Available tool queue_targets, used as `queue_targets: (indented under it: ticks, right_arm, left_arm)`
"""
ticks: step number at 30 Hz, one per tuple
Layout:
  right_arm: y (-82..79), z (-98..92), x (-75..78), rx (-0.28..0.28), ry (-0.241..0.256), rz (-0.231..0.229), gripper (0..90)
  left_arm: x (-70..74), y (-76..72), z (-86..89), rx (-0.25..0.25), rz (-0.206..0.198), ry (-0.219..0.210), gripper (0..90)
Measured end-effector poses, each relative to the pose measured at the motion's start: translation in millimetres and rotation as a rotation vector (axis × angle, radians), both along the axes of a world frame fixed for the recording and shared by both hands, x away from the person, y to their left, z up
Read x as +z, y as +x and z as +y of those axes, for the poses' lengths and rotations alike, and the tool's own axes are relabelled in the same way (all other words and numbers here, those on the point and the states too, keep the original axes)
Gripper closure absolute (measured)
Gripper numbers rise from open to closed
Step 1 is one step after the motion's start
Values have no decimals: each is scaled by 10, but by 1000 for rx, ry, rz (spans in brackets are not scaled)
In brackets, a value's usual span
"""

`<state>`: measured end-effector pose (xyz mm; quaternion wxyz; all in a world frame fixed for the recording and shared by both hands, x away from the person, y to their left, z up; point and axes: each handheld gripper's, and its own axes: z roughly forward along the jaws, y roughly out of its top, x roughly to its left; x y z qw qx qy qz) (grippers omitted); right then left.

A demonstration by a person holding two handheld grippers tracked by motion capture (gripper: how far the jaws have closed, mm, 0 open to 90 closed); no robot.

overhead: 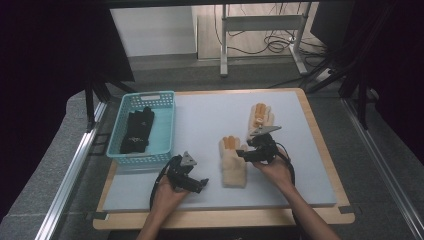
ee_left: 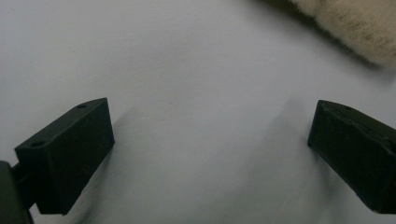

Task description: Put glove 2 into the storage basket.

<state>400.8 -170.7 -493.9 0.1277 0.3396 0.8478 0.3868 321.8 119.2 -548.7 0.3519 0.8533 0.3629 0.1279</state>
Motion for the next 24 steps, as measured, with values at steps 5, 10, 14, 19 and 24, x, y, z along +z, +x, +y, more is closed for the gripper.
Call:
queue_targets:
  ticks: [5, 10, 14, 19, 24]
  right_arm:
    - [124, -194, -3, -49, 2, -6, 427]
    - [267, -360, 27, -109, 4, -24, 443]
    - [428, -482, 47, -164, 4, -46, 443]
    - [653, -578, 27, -214, -12, -62, 443]
    - [851, -613, -13, -243, -10, -56, 442]
  left_arm:
    - [0, 0, 0, 0, 0, 0, 5]
    - [0, 0, 0, 0, 0, 0, 5]
    - [0, 0, 0, 0, 0, 0, 5]
    - [0, 0, 0, 0, 0, 0, 5]
    - [0, 0, 0, 0, 0, 0, 5]
